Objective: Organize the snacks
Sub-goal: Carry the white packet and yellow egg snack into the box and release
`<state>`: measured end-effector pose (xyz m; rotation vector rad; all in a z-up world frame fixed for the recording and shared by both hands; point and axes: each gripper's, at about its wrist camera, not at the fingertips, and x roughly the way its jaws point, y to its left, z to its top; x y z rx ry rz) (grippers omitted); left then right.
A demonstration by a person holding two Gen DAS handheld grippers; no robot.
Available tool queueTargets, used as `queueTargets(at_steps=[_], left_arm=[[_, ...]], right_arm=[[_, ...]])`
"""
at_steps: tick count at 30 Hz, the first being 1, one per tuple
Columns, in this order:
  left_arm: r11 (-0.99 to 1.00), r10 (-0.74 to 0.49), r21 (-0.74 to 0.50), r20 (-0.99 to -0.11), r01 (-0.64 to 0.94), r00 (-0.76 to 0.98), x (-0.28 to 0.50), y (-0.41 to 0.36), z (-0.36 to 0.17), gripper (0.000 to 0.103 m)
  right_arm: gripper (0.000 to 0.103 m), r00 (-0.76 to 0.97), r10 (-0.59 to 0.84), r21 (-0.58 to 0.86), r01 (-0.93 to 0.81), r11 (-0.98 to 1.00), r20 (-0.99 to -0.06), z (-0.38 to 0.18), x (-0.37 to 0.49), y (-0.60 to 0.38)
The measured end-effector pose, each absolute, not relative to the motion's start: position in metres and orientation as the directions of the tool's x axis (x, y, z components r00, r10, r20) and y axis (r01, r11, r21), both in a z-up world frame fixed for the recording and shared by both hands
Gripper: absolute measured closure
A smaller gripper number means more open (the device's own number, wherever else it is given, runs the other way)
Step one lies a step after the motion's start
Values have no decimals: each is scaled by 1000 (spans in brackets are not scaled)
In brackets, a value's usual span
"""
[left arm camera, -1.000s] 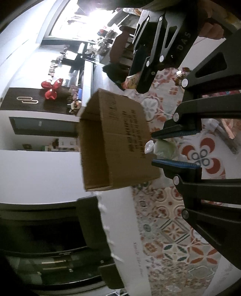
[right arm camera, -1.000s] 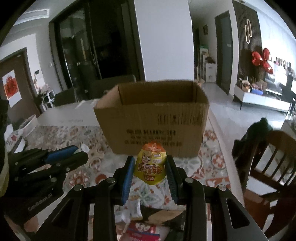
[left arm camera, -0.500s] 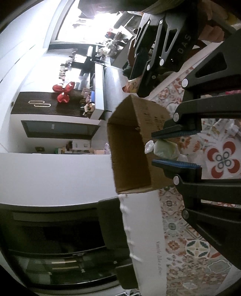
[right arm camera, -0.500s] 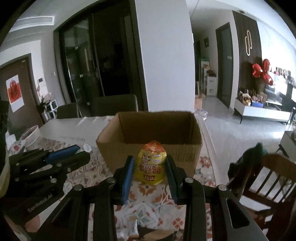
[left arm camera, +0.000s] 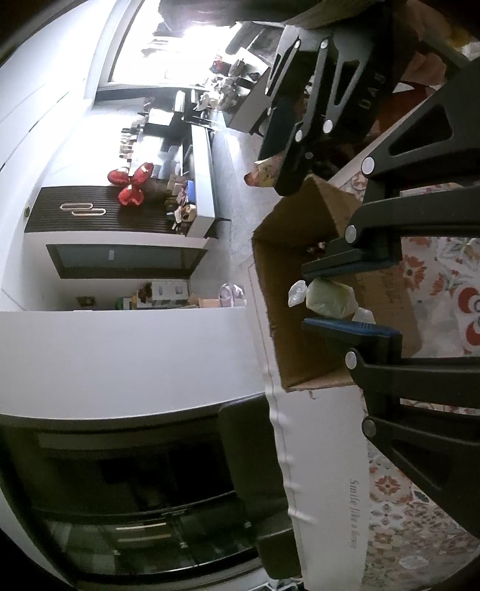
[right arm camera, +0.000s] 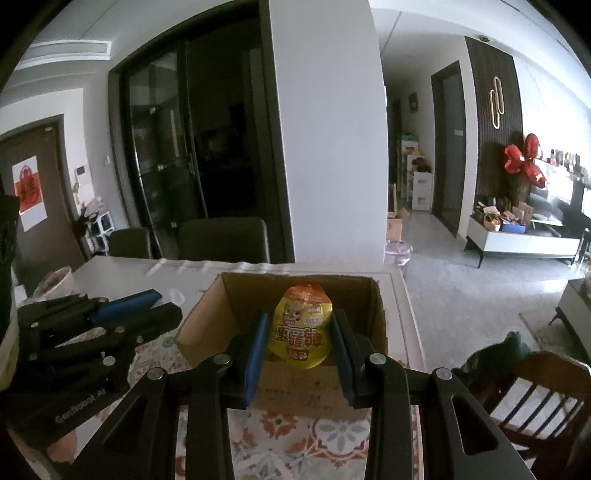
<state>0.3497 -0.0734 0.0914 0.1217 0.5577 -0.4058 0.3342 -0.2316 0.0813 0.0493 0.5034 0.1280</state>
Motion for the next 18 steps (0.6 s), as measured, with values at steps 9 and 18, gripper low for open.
queueTargets(at_steps=[9,18], left_arm=[[906,-373,-63,-586,419,719,398,-78,85,80],[917,-336,-46,-626,397,703,426,-84,69,80]], right_arm=[[68,838,139,67,-122,990,-528,79,373,-233],[68,819,122,38,-121,992,-561,68,398,-230]])
